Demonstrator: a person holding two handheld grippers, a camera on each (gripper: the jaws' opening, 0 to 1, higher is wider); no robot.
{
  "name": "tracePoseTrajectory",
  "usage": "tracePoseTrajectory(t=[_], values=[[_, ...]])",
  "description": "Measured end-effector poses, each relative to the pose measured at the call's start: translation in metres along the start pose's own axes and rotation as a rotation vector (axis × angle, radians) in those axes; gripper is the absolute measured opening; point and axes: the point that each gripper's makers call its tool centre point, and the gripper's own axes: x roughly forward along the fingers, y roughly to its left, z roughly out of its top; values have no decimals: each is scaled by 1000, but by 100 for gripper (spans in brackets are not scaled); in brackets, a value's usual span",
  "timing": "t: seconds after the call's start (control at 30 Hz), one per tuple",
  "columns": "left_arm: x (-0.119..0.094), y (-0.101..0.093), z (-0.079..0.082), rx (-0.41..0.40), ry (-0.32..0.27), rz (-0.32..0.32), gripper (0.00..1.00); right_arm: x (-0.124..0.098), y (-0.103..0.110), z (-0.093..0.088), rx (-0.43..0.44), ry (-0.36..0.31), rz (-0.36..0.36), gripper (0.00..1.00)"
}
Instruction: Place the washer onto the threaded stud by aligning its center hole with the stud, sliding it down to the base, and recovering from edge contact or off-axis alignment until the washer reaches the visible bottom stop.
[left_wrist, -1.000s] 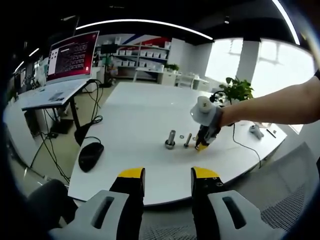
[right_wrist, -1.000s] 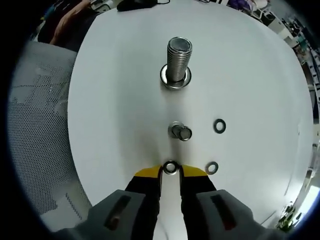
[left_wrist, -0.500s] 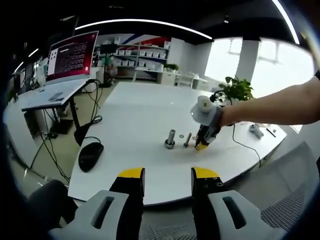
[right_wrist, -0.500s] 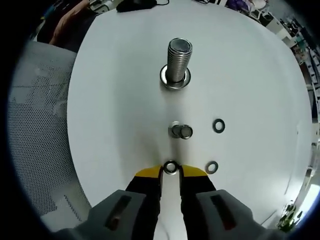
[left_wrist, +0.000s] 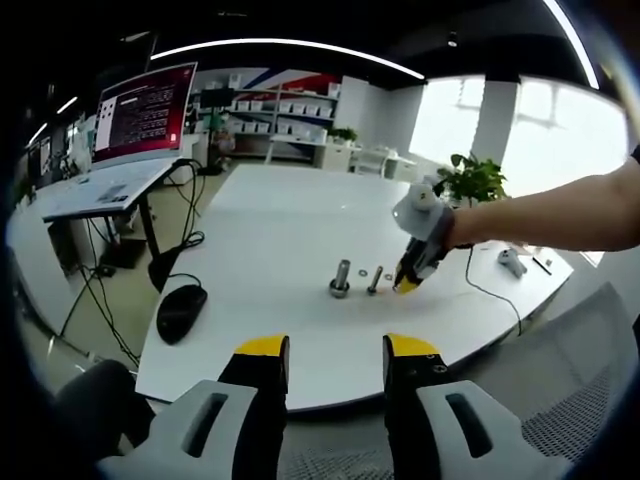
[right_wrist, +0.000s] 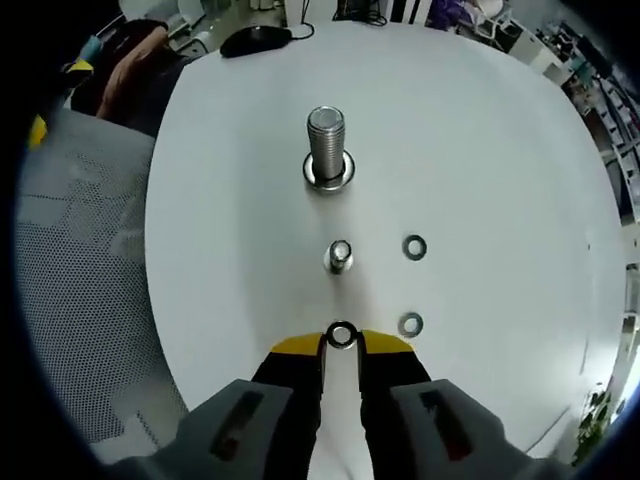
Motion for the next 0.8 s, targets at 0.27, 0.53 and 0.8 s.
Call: tracePoseTrajectory(t=[0.27,0.53,0.8], values=[[0,0,0,2,2,-1,35,-16,-1,20,39,-73,19,15],[0,0,0,4,4,-1,36,-33,-5,37,12,-110,4,14],[0,-1,0,4,4,-2,36,-39,0,53,-24,-133,28,14]])
